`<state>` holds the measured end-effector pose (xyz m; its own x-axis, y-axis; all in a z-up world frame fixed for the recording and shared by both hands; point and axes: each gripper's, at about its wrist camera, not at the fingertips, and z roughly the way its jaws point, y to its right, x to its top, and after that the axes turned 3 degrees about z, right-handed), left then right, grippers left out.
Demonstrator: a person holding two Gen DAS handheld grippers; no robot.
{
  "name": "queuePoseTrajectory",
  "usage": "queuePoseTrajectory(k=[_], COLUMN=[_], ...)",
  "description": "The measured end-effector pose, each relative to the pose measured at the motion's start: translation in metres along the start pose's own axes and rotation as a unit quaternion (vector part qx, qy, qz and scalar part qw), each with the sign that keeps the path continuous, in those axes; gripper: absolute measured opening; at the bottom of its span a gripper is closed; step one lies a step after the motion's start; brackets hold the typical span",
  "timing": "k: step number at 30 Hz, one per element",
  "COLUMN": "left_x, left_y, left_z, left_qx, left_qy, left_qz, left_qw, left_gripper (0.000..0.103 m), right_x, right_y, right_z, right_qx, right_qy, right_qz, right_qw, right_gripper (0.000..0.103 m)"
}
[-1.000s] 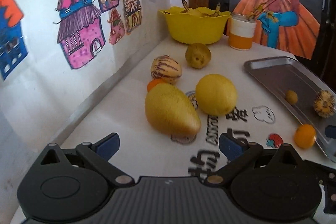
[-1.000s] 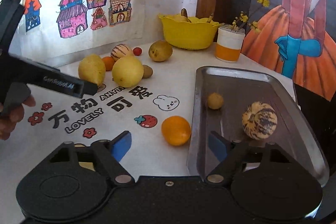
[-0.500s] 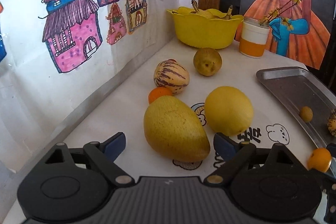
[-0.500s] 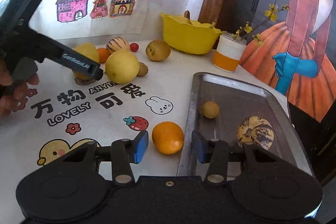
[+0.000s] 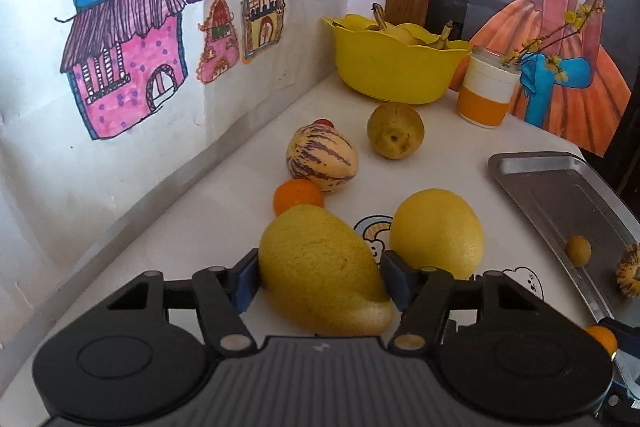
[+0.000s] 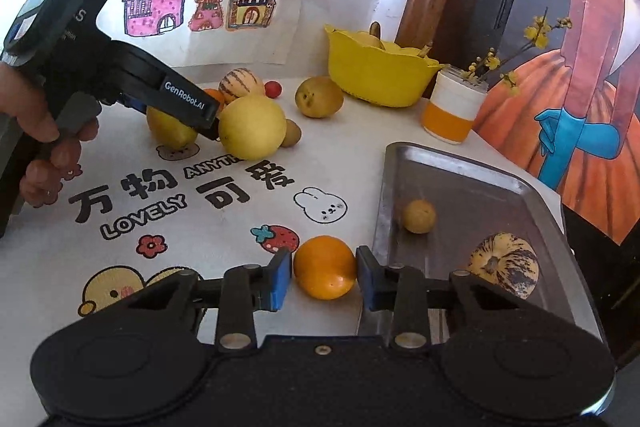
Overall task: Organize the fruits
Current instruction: 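Carry the orange and yellow pear over the metal tray with both tools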
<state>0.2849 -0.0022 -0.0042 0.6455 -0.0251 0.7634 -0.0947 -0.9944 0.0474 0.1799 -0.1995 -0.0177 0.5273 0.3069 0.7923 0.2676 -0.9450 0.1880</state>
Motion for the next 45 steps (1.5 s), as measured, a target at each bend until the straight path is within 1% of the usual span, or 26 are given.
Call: queuePoseTrajectory(k=[3,8,17,21,25,28,35,41,44,45], left_x=[-0.001,-0.007,-0.030,-0.039,-0.048,-0.054,-0.057,-0.048,-0.042,-0.040], left_y=[0.001,0.001,0.019,0.030,0.041,0.050,0.075,0.105,0.121,0.127], left_z=[-0.003,-0.016,-0.046,-0.059,-0.069,-0.072,-0.070,-0.069,-0.066,-0.064], left_qx=[0.002,-0.012,-0.036,-0.062,-0.095,-0.117,-0.147,-0.175,-0.186,-0.188], left_qy=[0.002,-0.004,-0.007,-0.014,-0.021,-0.021,-0.011,-0.002,0.007,0.009], left_qz=[-0.001,-0.013,0.001,0.006,0.004,-0.013,-0.045,-0.054,-0.057,-0.055], left_qw=[1.0000,0.9998,0.9993,0.9980,0.9952,0.9929,0.9881,0.9831,0.9809,0.9805], left_gripper=[0.066,0.064,0.063,0.063,0.063,0.062,0.062,0.062,0.061,0.059], right_x=[-0.001,-0.002,-0.008,-0.013,-0.017,-0.020,-0.032,-0.047,-0.056,-0.059], right_y=[0.004,0.004,0.001,0.004,0.011,0.018,0.048,0.082,0.096,0.100], right_z=[-0.001,-0.005,-0.021,-0.030,-0.046,-0.056,-0.072,-0.077,-0.077,-0.076], right_qx=[0.011,0.019,0.048,0.060,0.065,0.053,0.020,-0.021,-0.034,-0.036], right_qy=[0.000,0.001,-0.001,0.003,0.025,0.039,0.058,0.071,0.072,0.072], right_qz=[0.011,0.018,0.040,0.058,0.080,0.089,0.131,0.183,0.202,0.206], right_qw=[1.000,1.000,0.998,0.997,0.994,0.994,0.989,0.980,0.976,0.975], right_gripper=[0.036,0.036,0.035,0.035,0.035,0.035,0.035,0.035,0.035,0.035])
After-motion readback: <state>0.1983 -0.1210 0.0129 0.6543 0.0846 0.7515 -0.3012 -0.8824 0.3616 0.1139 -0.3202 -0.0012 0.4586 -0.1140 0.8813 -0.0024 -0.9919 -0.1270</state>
